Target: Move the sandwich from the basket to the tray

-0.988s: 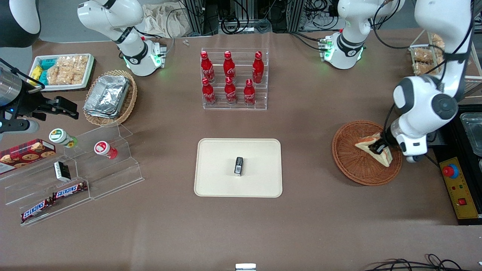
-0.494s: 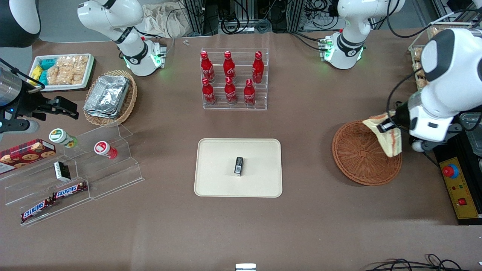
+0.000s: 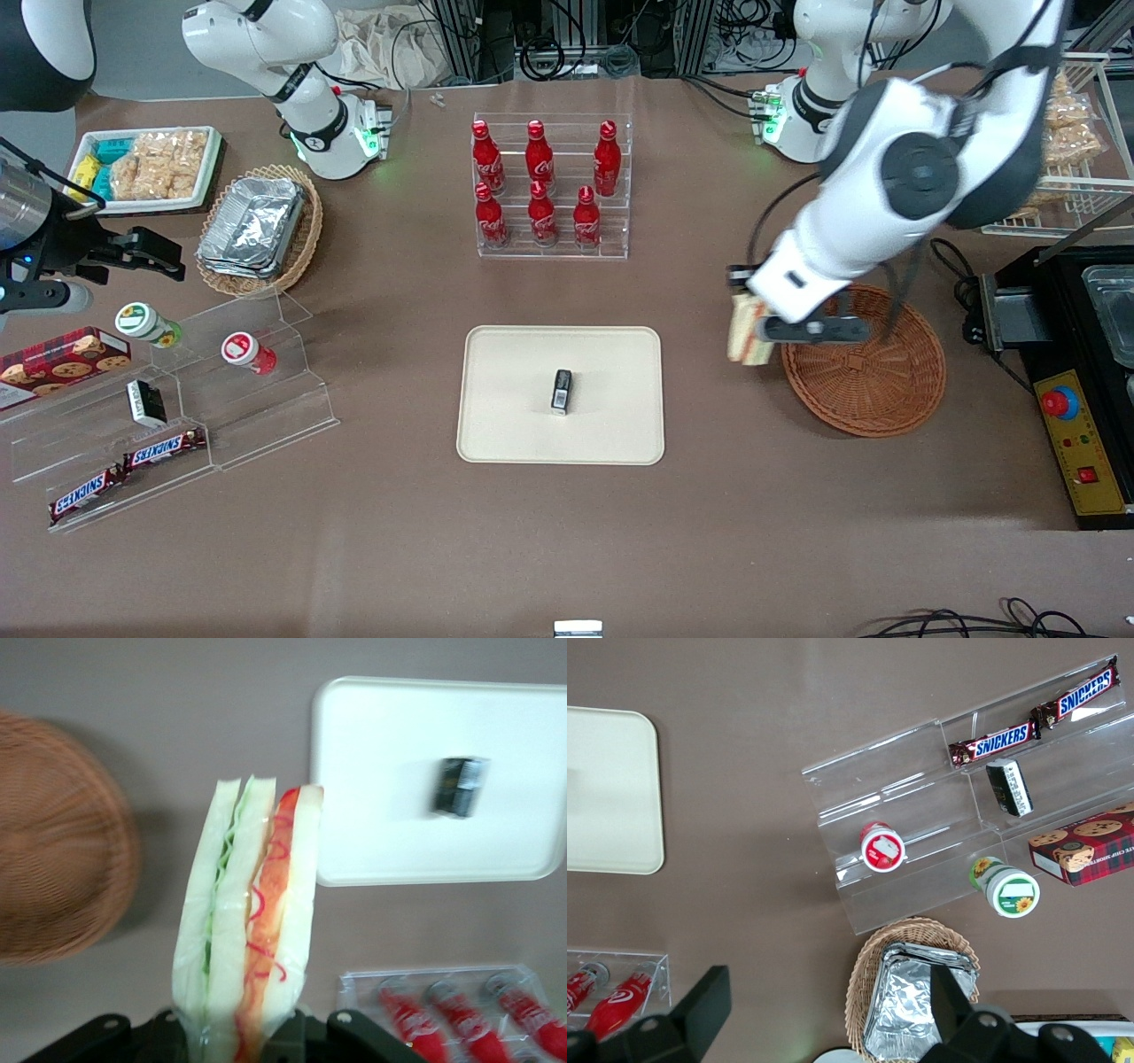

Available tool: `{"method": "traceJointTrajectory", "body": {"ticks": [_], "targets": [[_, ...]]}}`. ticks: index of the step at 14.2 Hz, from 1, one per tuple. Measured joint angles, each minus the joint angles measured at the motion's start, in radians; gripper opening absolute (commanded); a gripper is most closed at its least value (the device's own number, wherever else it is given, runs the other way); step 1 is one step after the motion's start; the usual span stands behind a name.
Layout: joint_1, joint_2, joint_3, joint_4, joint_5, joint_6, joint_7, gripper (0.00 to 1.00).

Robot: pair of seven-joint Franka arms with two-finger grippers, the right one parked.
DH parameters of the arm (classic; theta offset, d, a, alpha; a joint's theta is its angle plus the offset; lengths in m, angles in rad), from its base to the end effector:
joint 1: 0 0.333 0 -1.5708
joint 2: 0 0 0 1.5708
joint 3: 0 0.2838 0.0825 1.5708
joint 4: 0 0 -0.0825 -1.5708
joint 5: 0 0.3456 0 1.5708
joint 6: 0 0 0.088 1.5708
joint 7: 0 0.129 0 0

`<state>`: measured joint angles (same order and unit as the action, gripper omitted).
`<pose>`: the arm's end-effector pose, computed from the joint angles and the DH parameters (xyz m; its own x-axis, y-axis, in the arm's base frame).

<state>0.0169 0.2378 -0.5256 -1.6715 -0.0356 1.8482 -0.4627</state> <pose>0.5119 -0.2674 0.4361 0.9949 -0.0309 -0.0956 -0.0192 -0.9923 0.1220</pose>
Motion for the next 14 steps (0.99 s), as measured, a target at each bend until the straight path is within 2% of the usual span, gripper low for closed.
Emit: {"method": "traceJointTrajectory", "body": {"ticks": [2, 4, 6, 9, 10, 11, 12, 13, 14], "targets": [[-0.085, 0.094, -0.007, 0.007, 0.069, 0.110, -0.097, 0.00], [-0.146, 0.209, -0.008, 0.008, 0.169, 0.232, -0.207, 0.00], [-0.169, 0.324, -0.007, 0.011, 0.257, 0.329, -0.281, 0.00], [-0.172, 0.457, -0.004, 0.017, 0.330, 0.434, -0.321, 0.00], [-0.172, 0.488, -0.003, 0.021, 0.346, 0.449, -0.326, 0.10], [-0.172, 0.512, -0.003, 0.026, 0.364, 0.458, -0.333, 0.58], [-0.172, 0.530, -0.003, 0.031, 0.378, 0.467, -0.339, 0.89], [-0.172, 0.537, -0.004, 0.037, 0.386, 0.470, -0.342, 1.00], [-0.172, 0.537, -0.005, 0.041, 0.391, 0.469, -0.344, 1.00]]}}
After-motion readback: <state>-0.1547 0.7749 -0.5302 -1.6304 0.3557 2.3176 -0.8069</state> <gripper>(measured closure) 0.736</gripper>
